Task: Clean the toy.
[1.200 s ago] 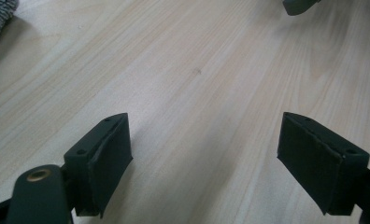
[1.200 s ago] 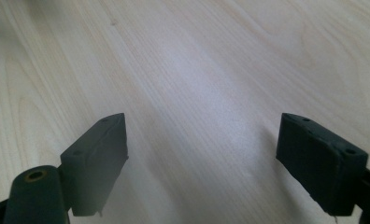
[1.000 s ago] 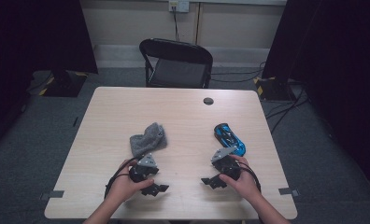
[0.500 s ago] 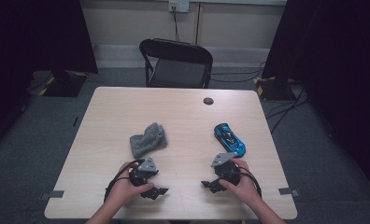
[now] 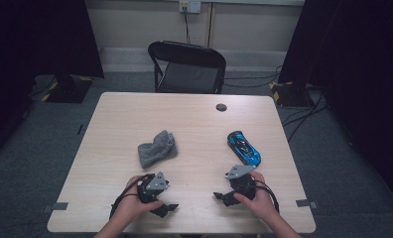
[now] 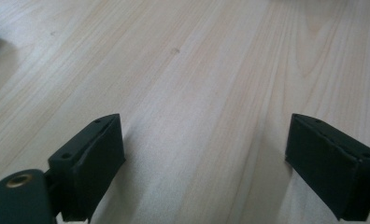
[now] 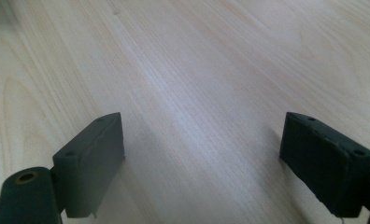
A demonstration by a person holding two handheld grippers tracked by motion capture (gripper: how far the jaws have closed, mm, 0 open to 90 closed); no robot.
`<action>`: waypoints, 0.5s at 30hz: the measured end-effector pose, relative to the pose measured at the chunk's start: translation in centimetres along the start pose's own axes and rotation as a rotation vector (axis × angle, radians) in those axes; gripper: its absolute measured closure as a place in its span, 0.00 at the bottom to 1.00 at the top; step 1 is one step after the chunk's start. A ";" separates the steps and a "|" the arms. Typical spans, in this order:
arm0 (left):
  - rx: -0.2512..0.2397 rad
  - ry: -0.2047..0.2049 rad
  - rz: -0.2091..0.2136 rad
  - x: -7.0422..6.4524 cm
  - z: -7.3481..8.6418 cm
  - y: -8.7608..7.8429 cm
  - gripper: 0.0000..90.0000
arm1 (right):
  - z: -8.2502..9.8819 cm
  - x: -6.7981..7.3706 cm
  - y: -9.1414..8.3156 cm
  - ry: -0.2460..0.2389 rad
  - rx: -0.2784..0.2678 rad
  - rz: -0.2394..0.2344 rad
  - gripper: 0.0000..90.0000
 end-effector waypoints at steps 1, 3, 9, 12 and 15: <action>0.006 0.010 -0.001 0.0 0.0 0.0 0.10 | 0.1 0.0 0.0 0.002 -0.011 0.000 0.15; 0.000 0.014 0.001 -0.1 0.1 0.1 0.09 | 0.2 0.0 0.0 0.002 -0.029 0.001 0.15; -0.010 0.018 0.004 -0.1 0.1 0.2 0.06 | 0.3 0.1 0.0 0.001 -0.044 0.001 0.15; -0.008 0.020 0.005 -0.2 0.1 0.3 0.05 | 0.3 0.1 0.0 0.002 -0.045 0.001 0.15; 0.001 0.024 0.008 -0.2 0.1 0.3 0.03 | 0.3 0.1 0.0 0.002 -0.045 0.001 0.15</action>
Point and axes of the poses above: each handheld gripper's, and its own axes: y roughly forward along the jaws, z roughly out of its underside, x roughly to its left, the point moved 4 cm from there along y, roughly forward along the jaws, and after that the axes turned 1 degree about -x, right-handed, at the moved point
